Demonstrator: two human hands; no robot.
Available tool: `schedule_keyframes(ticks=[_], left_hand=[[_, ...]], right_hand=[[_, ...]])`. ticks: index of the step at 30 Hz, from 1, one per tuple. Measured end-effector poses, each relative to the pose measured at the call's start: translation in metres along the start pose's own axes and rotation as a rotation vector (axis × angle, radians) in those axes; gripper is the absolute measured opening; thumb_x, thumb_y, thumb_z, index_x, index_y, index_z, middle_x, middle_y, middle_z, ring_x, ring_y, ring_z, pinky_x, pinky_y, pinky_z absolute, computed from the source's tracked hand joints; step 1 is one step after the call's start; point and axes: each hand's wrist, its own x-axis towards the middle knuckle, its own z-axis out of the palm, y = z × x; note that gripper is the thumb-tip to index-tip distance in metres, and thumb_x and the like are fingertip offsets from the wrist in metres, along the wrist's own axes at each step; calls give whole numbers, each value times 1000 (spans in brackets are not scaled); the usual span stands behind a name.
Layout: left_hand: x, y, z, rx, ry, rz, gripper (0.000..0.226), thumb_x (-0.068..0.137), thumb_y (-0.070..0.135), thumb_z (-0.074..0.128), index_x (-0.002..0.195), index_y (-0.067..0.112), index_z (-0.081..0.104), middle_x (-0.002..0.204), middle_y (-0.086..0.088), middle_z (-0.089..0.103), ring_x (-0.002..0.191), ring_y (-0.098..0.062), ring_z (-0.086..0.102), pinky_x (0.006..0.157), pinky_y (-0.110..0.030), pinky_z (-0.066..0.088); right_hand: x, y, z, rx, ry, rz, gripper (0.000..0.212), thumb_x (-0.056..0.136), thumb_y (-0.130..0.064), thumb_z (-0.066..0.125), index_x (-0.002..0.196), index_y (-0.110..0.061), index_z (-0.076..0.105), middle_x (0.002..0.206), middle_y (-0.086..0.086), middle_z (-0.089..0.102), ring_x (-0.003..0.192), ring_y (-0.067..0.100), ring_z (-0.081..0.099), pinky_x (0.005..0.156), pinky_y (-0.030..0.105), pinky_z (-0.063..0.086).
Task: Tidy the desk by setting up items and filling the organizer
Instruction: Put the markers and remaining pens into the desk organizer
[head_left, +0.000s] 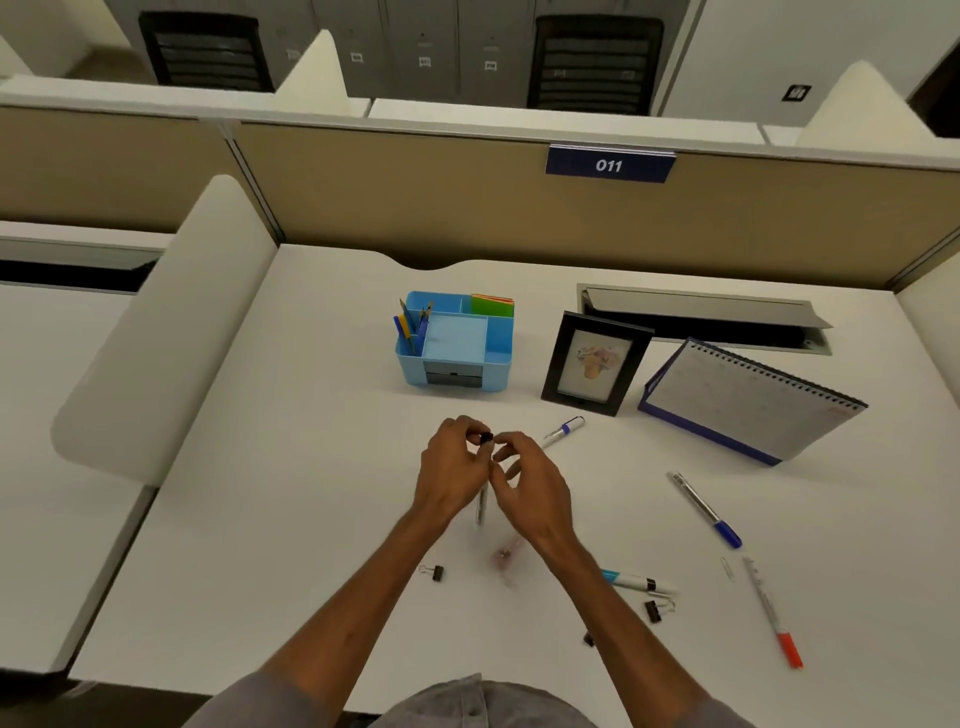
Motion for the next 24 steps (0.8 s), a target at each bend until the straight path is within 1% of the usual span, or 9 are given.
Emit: schedule_keyframes(ticks=[3, 5, 7, 10, 14, 16, 20, 22, 24], left_hand=[[16, 6, -15, -102, 51, 21, 18, 97, 32, 73, 114, 29, 67, 109, 11, 69, 81, 0, 69, 72, -10, 49], [25, 9, -21, -159, 67, 49, 18, 96, 33, 74, 113, 31, 66, 106, 14, 69, 83, 5, 67, 66, -6, 49], [33, 11, -25, -194, 69, 77, 20, 96, 33, 75, 114, 30, 66, 106, 15, 69, 88, 3, 67, 67, -4, 51], [42, 11, -26, -238, 82, 111, 25, 96, 33, 74, 119, 28, 65, 112, 14, 69, 95, 0, 67, 73, 2, 49], [47, 4, -27, -305, 71, 71, 36, 97, 41, 72, 130, 33, 57, 114, 27, 63, 96, 15, 63, 72, 3, 47], [49, -5, -26, -264, 33, 50, 33, 99, 40, 70, 129, 37, 56, 111, 29, 63, 95, 12, 64, 72, -1, 49], [43, -35, -15, -65, -113, 46, 31, 101, 32, 65, 131, 32, 59, 124, 11, 68, 112, -8, 67, 95, -25, 53], [37, -52, -9, 50, -181, 45, 37, 101, 27, 64, 138, 25, 57, 136, 2, 63, 124, -16, 61, 102, -27, 48], [30, -64, -6, 80, -221, 16, 41, 102, 23, 62, 142, 19, 56, 143, -2, 58, 133, -20, 55, 108, -30, 45]], right_hand=[[24, -16, 0, 33, 52, 5, 36, 96, -46, 66, 129, -36, 56, 112, -18, 69, 88, 4, 67, 74, 20, 56], [36, -22, -3, 33, 78, -16, 32, 95, -45, 68, 125, -35, 58, 111, -17, 69, 87, 4, 67, 71, 22, 58], [48, -27, -3, 18, 88, -46, 28, 96, -42, 69, 121, -32, 61, 110, -15, 70, 85, 4, 66, 68, 21, 56], [66, -32, -3, 13, 99, -78, 26, 96, -37, 71, 118, -26, 64, 110, -8, 70, 85, 7, 66, 73, 28, 60], [94, -41, -12, 62, 183, -85, 30, 94, -31, 74, 120, -19, 66, 114, -3, 70, 90, 11, 67, 79, 30, 61], [113, -48, -21, 86, 274, -83, 28, 93, -24, 74, 119, -18, 65, 115, -2, 69, 90, 9, 67, 78, 27, 61], [151, -65, -36, 141, 447, -92, 23, 94, -24, 74, 114, -21, 63, 110, -4, 67, 86, 4, 65, 67, 8, 53], [169, -71, -36, 162, 492, -90, 21, 94, -25, 74, 112, -21, 63, 108, -3, 67, 87, 6, 66, 66, 6, 54], [184, -73, -31, 157, 500, -61, 20, 94, -25, 74, 110, -18, 64, 109, -1, 68, 88, 10, 68, 69, 11, 58]])
